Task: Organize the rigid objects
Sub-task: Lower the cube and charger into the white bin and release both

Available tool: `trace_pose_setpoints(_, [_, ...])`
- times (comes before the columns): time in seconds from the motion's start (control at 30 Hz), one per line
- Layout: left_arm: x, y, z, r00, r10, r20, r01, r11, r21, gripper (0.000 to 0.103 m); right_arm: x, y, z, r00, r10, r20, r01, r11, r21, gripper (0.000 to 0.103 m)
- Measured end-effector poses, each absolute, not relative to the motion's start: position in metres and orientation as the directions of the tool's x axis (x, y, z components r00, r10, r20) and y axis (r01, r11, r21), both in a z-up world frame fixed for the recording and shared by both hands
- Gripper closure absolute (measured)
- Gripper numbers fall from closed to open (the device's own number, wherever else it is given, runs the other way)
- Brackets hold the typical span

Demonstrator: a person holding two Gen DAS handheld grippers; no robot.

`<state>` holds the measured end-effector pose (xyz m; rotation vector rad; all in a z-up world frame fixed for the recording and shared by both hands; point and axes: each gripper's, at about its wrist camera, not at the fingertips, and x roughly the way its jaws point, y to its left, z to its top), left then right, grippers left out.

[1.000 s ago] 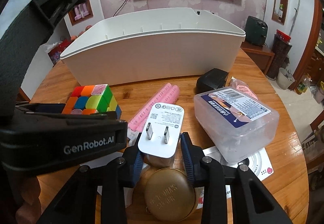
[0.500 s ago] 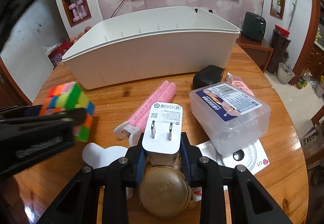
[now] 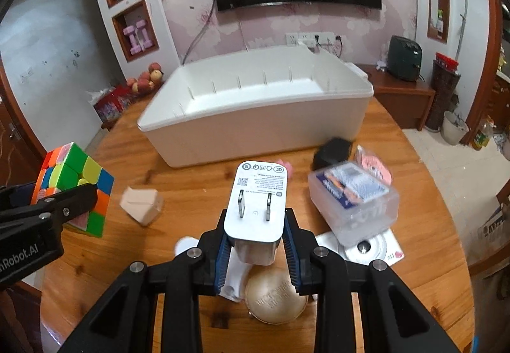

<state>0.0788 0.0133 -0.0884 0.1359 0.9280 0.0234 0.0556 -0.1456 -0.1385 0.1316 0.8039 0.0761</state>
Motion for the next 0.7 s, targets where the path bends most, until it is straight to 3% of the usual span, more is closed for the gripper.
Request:
trace_pose_setpoints(0.47, [0.146, 0.031, -0.007, 0.654, 0.022, -0.756, 0.053, 0.996, 0.075, 0.042, 0.100, -0.167, -0.030, 0.793, 0.148, -0.591, -0.058, 0.984, 0.168, 0.073])
trace_pose_setpoints(0.7, [0.206, 0.032, 0.017, 0.653, -0.008, -0.758, 0.043, 0.999, 0.026, 0.042, 0.138, -0.182, 0.013, 0.836, 0.073, -0.543, -0.021, 0.995, 0.100, 0.073])
